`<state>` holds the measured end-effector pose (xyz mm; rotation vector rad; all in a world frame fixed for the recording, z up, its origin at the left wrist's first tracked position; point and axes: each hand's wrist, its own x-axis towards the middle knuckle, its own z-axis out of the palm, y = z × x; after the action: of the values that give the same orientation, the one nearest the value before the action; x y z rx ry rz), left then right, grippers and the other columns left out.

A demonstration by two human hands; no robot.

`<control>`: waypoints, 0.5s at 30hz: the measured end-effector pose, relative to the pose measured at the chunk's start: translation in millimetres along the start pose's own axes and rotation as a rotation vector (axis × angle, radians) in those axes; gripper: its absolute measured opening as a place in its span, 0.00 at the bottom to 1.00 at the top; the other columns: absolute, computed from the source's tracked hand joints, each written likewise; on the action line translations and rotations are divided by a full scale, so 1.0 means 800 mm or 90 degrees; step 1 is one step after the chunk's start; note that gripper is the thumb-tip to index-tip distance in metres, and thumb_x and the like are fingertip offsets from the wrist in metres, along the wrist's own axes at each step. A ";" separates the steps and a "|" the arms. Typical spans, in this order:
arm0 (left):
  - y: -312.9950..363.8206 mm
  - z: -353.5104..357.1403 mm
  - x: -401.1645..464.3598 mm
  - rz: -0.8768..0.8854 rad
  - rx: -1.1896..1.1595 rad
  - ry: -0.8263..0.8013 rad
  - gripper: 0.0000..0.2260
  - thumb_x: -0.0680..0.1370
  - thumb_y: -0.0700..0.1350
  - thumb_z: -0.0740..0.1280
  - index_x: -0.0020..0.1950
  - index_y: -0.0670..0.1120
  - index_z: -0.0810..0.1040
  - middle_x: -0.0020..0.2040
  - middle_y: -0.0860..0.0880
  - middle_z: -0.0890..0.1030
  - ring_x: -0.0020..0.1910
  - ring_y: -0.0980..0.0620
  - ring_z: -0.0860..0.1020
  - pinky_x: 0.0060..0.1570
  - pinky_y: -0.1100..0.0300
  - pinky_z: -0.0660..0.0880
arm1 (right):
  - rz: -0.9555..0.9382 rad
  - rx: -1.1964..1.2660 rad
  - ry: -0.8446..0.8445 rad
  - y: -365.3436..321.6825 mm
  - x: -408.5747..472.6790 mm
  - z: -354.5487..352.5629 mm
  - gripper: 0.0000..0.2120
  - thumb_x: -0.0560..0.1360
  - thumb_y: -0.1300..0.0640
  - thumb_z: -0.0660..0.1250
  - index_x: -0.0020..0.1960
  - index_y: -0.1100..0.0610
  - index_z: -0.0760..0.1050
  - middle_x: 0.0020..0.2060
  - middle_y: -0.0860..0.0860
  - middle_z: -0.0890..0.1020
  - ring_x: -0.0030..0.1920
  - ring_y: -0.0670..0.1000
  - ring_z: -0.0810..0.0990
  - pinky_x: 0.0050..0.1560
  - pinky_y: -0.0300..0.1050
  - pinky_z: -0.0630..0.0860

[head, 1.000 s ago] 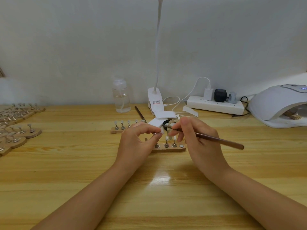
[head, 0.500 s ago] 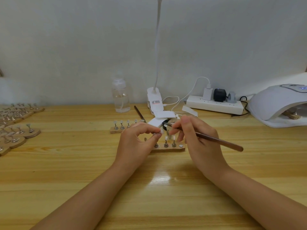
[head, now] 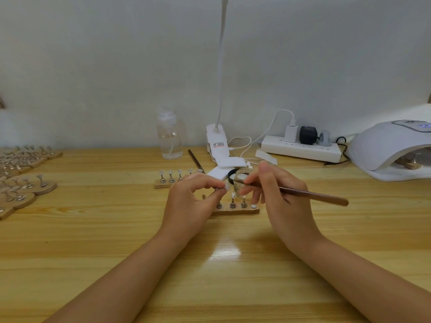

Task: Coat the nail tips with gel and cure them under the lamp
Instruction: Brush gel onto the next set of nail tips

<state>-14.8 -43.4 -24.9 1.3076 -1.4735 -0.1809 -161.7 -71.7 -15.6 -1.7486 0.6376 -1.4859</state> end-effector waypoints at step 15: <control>0.000 0.000 -0.001 -0.022 -0.031 0.011 0.12 0.68 0.39 0.73 0.37 0.56 0.79 0.37 0.55 0.82 0.41 0.56 0.78 0.47 0.68 0.72 | 0.047 0.046 0.001 -0.004 -0.001 0.000 0.22 0.73 0.45 0.55 0.34 0.60 0.77 0.26 0.58 0.79 0.24 0.50 0.76 0.28 0.34 0.71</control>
<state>-14.9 -43.1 -25.2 1.2928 -1.4245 -0.2264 -162.4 -69.2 -14.0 -1.6514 0.6356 -1.4423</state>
